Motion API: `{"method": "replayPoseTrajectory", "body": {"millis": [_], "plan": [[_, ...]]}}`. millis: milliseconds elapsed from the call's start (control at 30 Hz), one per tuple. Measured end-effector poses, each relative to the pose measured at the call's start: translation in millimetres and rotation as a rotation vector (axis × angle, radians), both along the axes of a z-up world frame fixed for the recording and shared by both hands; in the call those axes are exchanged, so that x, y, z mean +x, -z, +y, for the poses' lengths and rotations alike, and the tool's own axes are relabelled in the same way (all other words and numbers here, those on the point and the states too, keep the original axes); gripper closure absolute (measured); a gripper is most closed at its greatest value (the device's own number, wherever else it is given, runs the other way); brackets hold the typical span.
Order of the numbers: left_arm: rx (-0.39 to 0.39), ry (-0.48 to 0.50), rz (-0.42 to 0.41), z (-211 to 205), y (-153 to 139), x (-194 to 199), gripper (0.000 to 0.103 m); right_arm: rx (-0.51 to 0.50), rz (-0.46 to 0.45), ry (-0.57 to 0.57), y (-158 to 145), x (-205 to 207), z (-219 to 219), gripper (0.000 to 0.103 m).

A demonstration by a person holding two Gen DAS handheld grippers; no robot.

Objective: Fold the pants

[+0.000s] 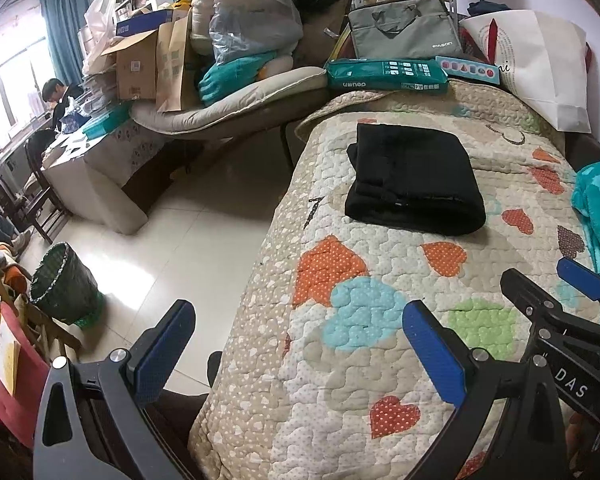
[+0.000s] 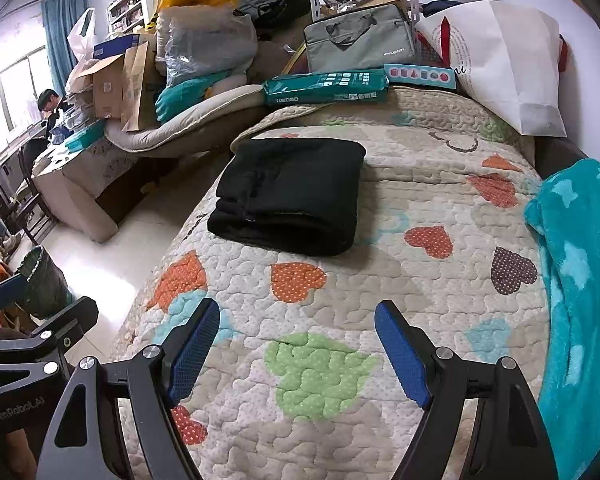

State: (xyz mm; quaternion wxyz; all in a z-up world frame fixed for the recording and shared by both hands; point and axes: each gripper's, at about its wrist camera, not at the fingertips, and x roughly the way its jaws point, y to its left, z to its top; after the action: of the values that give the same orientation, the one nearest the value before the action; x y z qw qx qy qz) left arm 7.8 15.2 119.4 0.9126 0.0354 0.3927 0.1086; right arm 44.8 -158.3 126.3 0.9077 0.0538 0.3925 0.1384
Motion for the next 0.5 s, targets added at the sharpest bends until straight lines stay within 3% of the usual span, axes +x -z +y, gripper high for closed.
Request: {"method": "replayPoseTrajectory", "body": {"millis": [500], "plan": [[-0.014,-0.005,0.015,1.9,5.3,1.1,0.000,-0.002,0.001,-0.003,1.1,-0.4,1.5,0.018]]}}
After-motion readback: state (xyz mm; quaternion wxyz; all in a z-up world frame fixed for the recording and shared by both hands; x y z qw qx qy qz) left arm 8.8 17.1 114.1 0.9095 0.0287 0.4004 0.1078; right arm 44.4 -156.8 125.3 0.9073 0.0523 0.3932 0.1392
